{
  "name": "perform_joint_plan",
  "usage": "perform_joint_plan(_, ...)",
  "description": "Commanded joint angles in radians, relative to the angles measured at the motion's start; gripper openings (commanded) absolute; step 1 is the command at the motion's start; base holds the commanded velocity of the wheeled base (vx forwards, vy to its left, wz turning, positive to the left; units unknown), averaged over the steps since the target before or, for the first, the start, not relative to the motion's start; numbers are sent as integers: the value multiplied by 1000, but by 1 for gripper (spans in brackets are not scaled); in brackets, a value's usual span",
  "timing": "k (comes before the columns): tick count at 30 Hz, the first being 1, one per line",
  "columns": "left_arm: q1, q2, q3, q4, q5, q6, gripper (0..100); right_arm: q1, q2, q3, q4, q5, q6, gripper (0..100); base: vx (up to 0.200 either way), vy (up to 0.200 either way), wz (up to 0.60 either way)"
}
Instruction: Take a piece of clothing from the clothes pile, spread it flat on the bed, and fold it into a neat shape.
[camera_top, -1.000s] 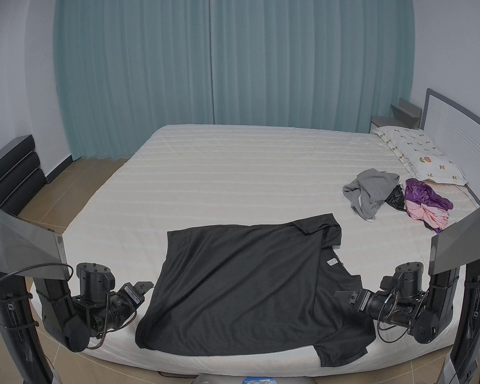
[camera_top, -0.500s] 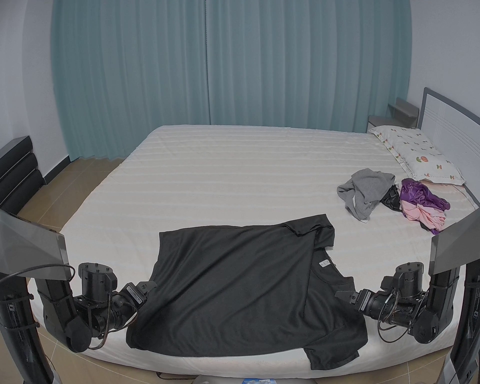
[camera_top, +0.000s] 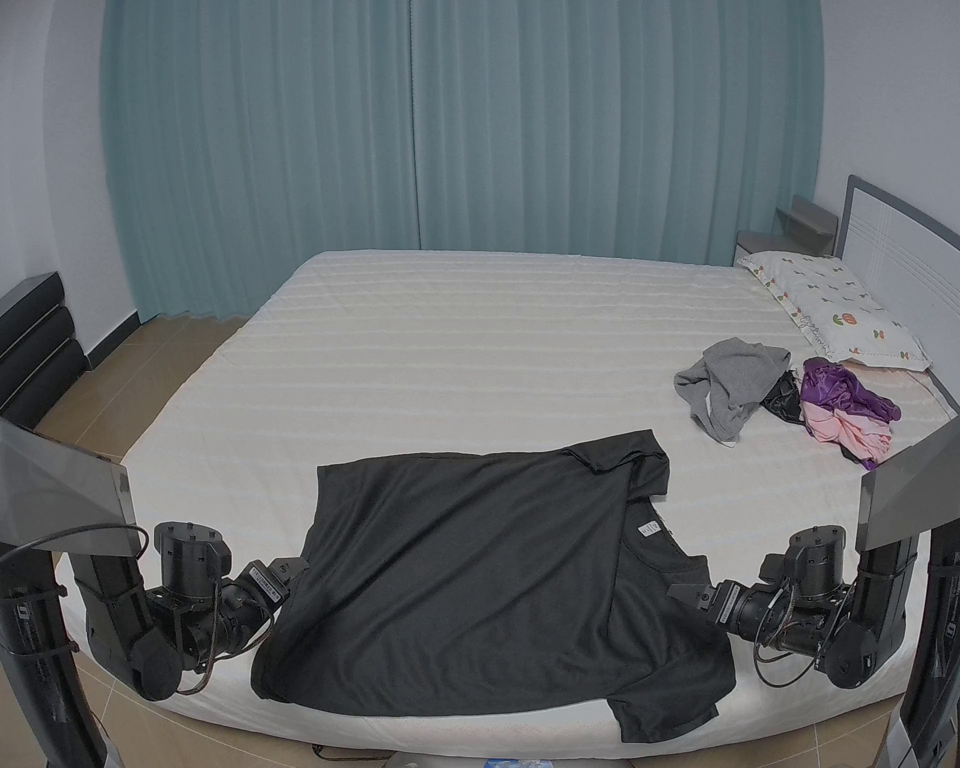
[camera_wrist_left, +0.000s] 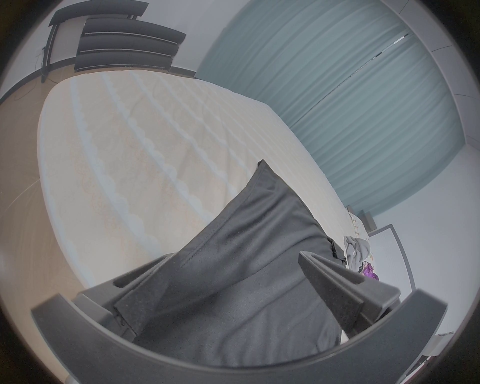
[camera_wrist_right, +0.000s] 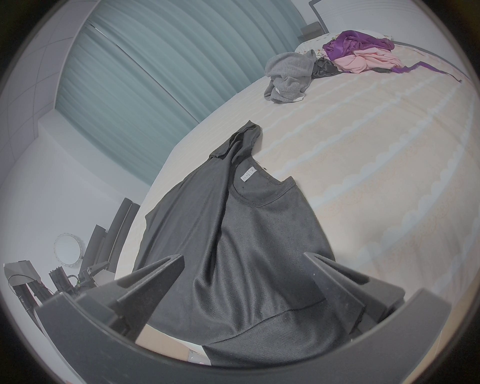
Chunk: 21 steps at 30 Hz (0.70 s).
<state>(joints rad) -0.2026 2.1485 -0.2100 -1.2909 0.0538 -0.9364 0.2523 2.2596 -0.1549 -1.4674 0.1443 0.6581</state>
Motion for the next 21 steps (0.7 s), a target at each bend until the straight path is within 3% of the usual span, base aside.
perform_joint_plan(1,12,4,-8,1,0,-2,100,1,2,0,-1,0,0,100,0,0,0)
perform_joint_plan(5,15,10,-3,1,-2,-1,100,2,2,0,-1,0,0,100,0,0,0)
perform_joint_plan(11,14,10,-2,1,0,-1,100,2,8,0,-1,-2,0,100,200,0,0)
perform_joint_plan(21,15,11,-5,1,-2,-1,100,8,14,-3,-1,1,0,100,0,0,0)
